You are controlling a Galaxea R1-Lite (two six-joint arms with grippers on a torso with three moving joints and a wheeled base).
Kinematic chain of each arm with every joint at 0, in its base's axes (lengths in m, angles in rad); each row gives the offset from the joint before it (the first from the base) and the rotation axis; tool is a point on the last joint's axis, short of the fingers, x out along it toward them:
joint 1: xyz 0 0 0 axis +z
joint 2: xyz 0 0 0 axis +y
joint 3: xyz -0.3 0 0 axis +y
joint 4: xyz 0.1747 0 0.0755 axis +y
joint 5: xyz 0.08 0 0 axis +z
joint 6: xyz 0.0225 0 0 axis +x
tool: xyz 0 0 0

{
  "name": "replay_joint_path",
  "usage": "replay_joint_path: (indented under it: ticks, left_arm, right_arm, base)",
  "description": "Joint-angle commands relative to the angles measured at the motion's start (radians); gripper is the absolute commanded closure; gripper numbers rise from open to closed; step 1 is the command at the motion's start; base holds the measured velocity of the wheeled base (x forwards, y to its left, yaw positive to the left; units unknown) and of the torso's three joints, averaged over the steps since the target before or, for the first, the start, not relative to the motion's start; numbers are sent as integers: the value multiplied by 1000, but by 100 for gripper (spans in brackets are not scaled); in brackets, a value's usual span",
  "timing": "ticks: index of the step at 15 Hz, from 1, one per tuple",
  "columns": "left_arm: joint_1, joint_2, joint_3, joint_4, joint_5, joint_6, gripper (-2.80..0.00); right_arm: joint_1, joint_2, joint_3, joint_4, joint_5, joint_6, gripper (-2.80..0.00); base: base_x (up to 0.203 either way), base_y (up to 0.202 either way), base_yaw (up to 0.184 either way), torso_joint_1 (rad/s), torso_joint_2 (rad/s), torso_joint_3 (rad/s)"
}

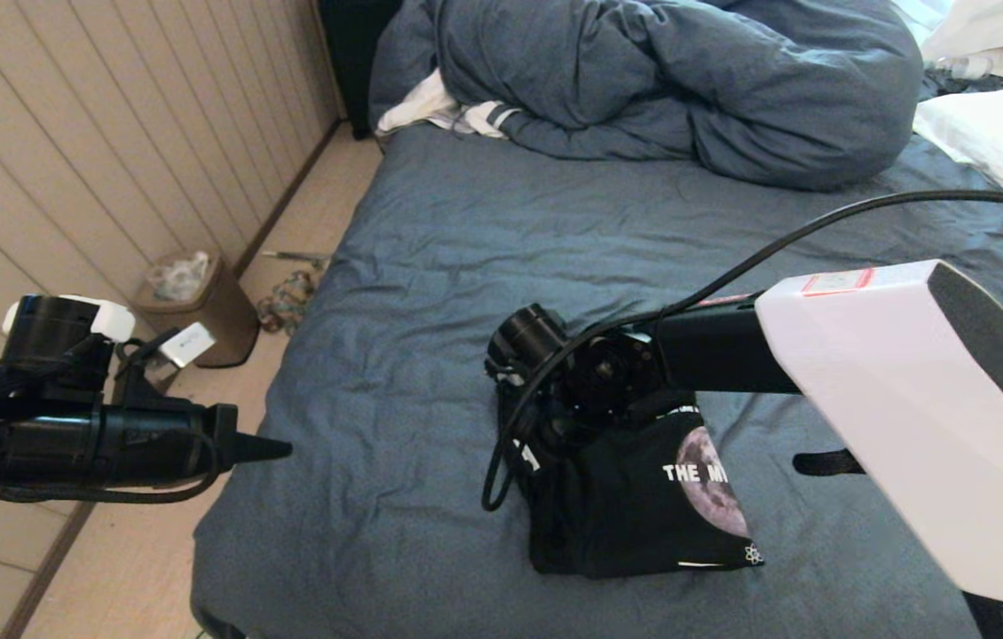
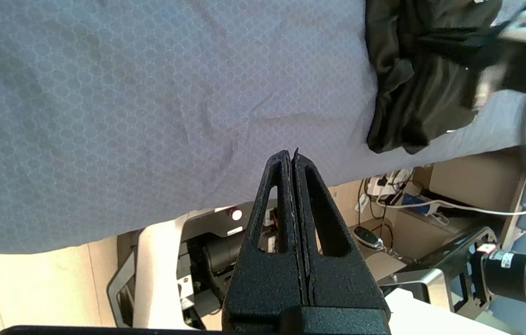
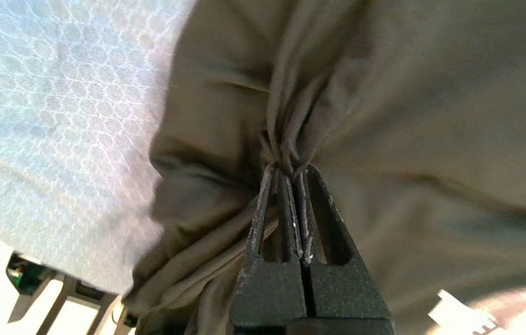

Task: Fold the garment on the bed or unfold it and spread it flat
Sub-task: Unford the black T-shirt

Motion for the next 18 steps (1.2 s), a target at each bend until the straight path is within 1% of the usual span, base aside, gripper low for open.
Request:
replay_joint_path:
  ticks: [1, 3, 5, 9, 12, 14, 15, 18]
  left_arm:
    - [0, 0, 0, -1, -3, -2, 0]
    - [0, 2, 0, -1, -3, -1, 0]
    - [0, -1, 2, -1, -3, -2, 0]
    - [0, -10, 12, -1, -5, -2, 0]
    - [-2, -13, 14, -2, -5, -2, 0]
    - [-3, -15, 15, -2, -5, -2, 0]
    - [-3, -15, 15, -2, -5, -5, 0]
    - [-7, -10, 15, -2, -5, -8, 0]
  right_arm:
    - [-12, -69, 16, 3, -4, 0, 0]
    - [-53, -165, 52, 2, -6, -4, 0]
    - [-129, -268, 106, 2, -8, -13, 0]
    - [-362, -388, 200, 0, -7, -67, 0]
    - [-547, -435, 246, -6, 7, -110, 0]
    - [-662, -444, 266, -7, 59, -139, 0]
    - [-697, -445, 280, -9, 97, -149, 0]
    - [-697, -446, 307, -14, 131, -151, 0]
  base:
    - [0, 0, 0, 0, 0, 0]
    - [0, 0, 0, 0, 0, 0]
    - [0, 0, 0, 0, 0, 0]
    - [0, 0, 0, 0, 0, 0]
    - [0, 0, 0, 0, 0, 0]
    - [0, 0, 0, 0, 0, 0]
    - [0, 0, 0, 0, 0, 0]
    - [0, 0, 0, 0, 0, 0]
